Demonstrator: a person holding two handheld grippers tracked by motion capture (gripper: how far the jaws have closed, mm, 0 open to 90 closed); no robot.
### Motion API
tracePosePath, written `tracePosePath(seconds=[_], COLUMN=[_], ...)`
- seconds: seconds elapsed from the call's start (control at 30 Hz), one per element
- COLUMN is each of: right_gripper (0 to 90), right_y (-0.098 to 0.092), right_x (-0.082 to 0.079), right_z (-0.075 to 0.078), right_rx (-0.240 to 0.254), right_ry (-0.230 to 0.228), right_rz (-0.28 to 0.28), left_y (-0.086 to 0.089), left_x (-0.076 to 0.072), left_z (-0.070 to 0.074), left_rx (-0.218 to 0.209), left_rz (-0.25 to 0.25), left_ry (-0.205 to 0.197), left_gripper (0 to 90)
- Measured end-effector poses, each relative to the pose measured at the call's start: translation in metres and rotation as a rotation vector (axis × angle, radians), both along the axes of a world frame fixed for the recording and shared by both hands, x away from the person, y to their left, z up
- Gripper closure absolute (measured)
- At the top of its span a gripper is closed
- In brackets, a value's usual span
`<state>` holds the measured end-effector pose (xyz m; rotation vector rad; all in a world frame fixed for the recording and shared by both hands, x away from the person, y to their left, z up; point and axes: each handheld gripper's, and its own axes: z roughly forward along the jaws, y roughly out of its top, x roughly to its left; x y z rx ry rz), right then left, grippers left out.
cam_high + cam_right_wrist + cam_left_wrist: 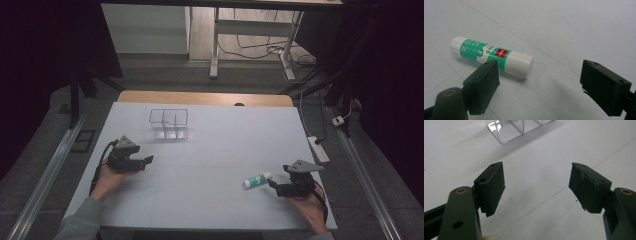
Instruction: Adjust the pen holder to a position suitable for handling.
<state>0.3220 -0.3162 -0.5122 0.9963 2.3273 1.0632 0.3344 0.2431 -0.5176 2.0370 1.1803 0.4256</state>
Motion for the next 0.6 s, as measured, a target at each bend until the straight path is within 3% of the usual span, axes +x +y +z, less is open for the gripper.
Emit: tracePosePath(seconds=[0.6], right_gripper=[14.7], right_y=[0.0], right_x=[0.0], right_z=[0.0], right_rx=[-0.007], right_ry=[0.004], right_rz=[-0.006], left_y=[0.005], left_x=[0.03], left_z=[0.0], left_rx=[-0.01], left_rz=[0.035], left_ry=[0.013], left_gripper=[29.3])
